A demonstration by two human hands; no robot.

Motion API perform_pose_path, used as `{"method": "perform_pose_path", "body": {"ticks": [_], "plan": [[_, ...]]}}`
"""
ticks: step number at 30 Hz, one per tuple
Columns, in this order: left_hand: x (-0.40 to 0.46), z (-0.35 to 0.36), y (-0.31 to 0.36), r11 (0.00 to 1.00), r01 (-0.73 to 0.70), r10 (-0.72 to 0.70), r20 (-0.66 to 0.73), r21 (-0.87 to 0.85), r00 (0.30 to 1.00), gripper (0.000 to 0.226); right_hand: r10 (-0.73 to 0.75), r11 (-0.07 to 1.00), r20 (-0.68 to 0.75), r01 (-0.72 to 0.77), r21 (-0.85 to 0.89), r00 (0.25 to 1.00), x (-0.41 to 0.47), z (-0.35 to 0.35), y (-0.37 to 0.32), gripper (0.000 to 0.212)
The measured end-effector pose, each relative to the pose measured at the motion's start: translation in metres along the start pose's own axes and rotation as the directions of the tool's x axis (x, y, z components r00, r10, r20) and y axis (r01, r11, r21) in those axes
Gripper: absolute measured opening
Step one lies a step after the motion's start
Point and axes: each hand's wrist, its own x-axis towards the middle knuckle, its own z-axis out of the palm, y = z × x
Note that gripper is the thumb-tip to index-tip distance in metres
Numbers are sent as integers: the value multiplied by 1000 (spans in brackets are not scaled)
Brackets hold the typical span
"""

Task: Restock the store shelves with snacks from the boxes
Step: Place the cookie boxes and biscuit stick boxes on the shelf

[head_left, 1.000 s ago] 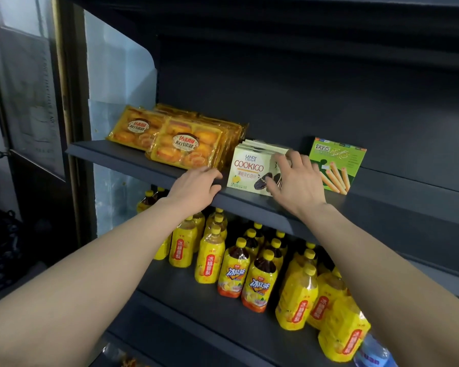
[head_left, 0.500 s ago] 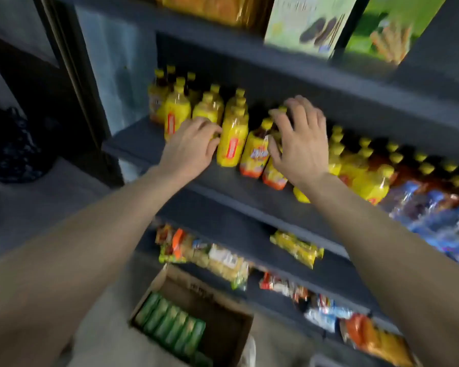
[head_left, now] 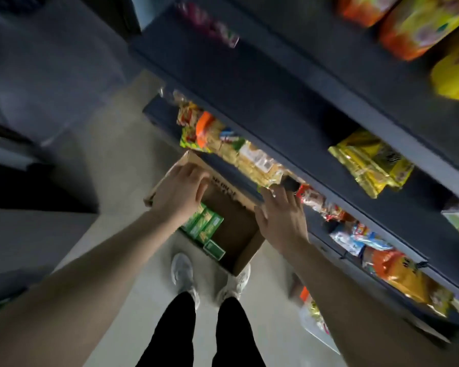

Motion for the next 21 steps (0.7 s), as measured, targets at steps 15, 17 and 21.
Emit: {"method": "perform_pose_path", "body": {"ticks": [15,17,21], "plan": [[-140,329,-114,977,215,-200,419,11,886,36,172,933,674,-338,123,719,-44,349,10,44],[-140,359,-124,981,194,-181,446,18,876,39,121,942,716,-307,136,687,-44,384,4,43],[-135,408,-141,987,158,-155,478,33,864,44,101,903,786,-388,185,610,-42,444,-4,48]]}}
